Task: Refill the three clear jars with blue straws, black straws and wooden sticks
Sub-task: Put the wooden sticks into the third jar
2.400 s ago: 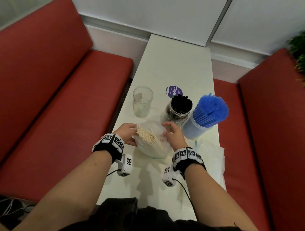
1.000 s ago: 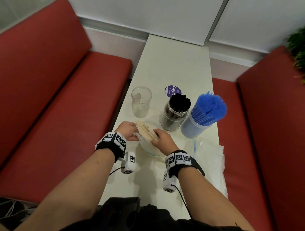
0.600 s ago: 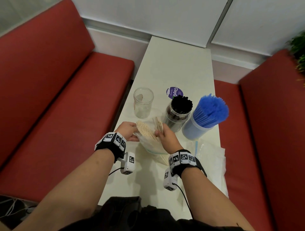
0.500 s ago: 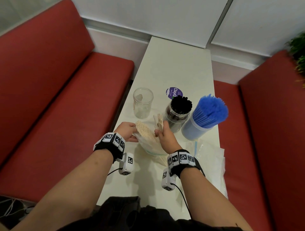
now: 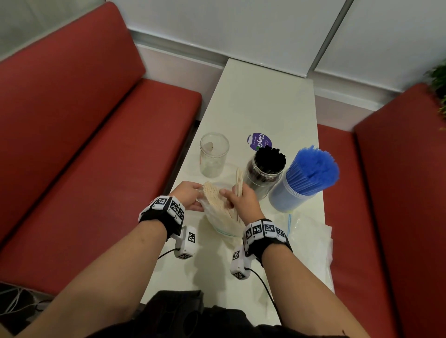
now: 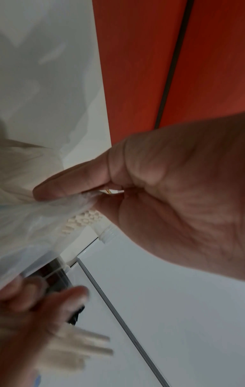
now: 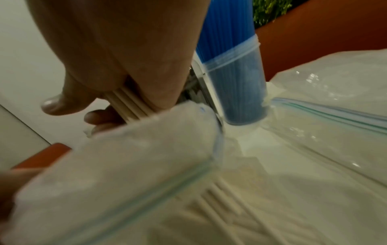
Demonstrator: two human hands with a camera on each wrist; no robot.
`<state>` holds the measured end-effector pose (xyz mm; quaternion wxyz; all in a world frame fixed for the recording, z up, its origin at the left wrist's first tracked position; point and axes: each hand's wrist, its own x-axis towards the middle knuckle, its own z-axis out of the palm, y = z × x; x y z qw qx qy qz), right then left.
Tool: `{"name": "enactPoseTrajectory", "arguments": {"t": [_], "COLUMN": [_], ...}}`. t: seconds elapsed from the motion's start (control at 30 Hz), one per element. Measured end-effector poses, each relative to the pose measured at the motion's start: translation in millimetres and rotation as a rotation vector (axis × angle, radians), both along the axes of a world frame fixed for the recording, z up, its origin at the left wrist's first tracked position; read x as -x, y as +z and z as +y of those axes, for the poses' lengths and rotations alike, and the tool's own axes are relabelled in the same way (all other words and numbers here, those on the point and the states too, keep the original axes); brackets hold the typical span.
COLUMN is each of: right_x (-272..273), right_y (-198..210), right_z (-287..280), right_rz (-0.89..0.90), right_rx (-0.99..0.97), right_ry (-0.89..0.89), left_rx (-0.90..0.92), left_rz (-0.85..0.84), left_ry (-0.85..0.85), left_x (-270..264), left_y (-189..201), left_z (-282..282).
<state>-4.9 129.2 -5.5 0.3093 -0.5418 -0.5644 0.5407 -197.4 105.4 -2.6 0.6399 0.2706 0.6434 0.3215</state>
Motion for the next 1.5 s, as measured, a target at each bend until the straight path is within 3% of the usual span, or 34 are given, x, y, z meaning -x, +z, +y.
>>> {"name": "enactPoseTrajectory", "arguments": {"t": [0.13,0.23,0.4,0.5,0.63,0.73,1.1,1.5], "right_x": [-5.5,2.1,30.9,48.8,73.3,89.8,114.1,95.3], "right_y": [-17.8,-4.0,73.9,125.4,154.3,138.8,24.3,13.8], "right_z": [-7.7,4.6,52.0,84.5,122.5,140.9,147.3,137.2], "right_rz": [-0.068,-0.066,0.005,0.154,0.339,0.314,0.101,-0.092], "right_rx": [0.111,0.099,-0.138,-0.31,-0.41,-0.376,-0.117,-0.18], "right_ry": [0.119,0.158,0.092,-0.045,-0.181,-0.211,-0.203,-0.186], "left_rx": [0.003,0.007,0.014,0.014,0.025,0.056,0.07,0.042], "left_rz": [-0.005,0.0,-0.008,-0.012,-0.012,-0.006,-0.012,-0.025], "left_ry": [-0.019,-0.017,0.0,0.001,0.0,0.002,-0.001,-0.025], "left_x": [2.9,3.4,8.6,10.3,9.0,9.7,10.6,10.6], "left_y": [5.2,7.2,8.0,7.9,5.1,2.5,-10.9,-14.9], "left_z": [0.2,2.3,9.6,14.4,19.6,24.4,34.3,35.9]}}
